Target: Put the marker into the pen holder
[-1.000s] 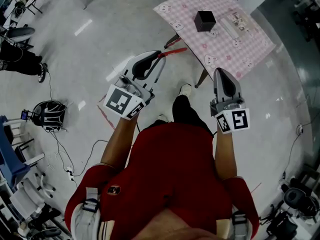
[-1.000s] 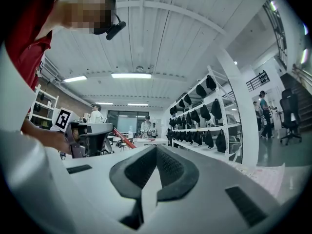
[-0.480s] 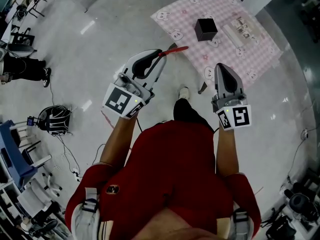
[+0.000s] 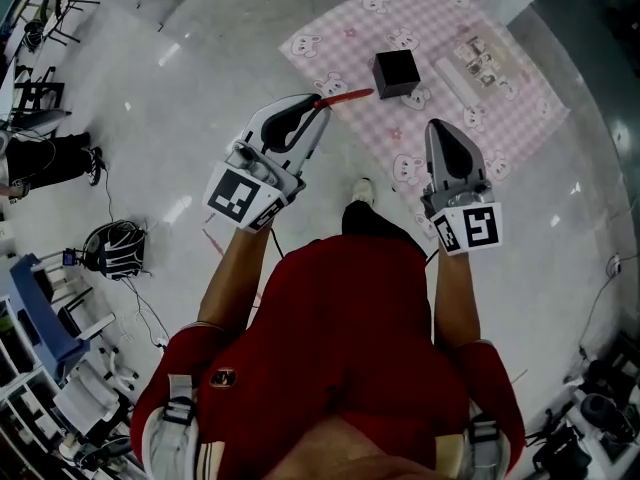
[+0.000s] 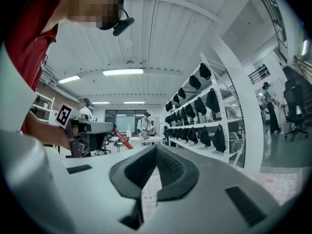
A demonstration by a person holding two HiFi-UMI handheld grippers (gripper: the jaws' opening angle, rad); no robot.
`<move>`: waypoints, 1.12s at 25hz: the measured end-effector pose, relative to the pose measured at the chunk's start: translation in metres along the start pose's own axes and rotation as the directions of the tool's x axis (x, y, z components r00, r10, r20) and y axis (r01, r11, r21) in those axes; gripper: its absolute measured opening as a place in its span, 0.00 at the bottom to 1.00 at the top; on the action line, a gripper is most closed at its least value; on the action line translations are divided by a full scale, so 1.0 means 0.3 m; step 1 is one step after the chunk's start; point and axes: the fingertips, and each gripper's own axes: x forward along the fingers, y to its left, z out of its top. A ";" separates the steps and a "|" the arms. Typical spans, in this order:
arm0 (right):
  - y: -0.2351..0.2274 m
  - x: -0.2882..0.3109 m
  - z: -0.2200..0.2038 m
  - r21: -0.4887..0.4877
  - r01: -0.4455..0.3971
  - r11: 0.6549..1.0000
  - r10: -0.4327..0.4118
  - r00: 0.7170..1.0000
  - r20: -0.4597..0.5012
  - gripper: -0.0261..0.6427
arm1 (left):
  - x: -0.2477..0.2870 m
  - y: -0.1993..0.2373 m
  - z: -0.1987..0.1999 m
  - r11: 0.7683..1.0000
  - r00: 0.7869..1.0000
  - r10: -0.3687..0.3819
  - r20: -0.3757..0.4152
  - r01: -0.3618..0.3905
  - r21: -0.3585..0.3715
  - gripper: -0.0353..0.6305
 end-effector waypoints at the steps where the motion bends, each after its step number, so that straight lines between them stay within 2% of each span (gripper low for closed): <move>1: -0.032 0.014 -0.006 0.004 0.001 1.000 -0.001 1.000 -0.001 0.03 | 0.035 0.011 -0.010 1.000 1.000 -0.002 -0.009 0.002 0.001 0.14; 11: -0.271 0.120 -0.052 0.023 0.000 1.000 0.000 1.000 0.003 0.04 | 0.315 0.087 -0.089 1.000 0.996 -0.014 -0.086 0.015 0.015 0.14; 21: -0.333 0.119 -0.055 0.048 0.058 0.997 -0.058 0.998 -0.012 0.03 | 0.418 0.112 -0.142 0.997 0.985 -0.077 -0.151 0.078 -0.003 0.14; 28: -0.340 0.123 -0.052 0.044 0.136 0.990 -0.135 0.991 -0.016 0.03 | 0.468 0.136 -0.183 0.986 0.970 -0.165 -0.180 0.166 -0.009 0.14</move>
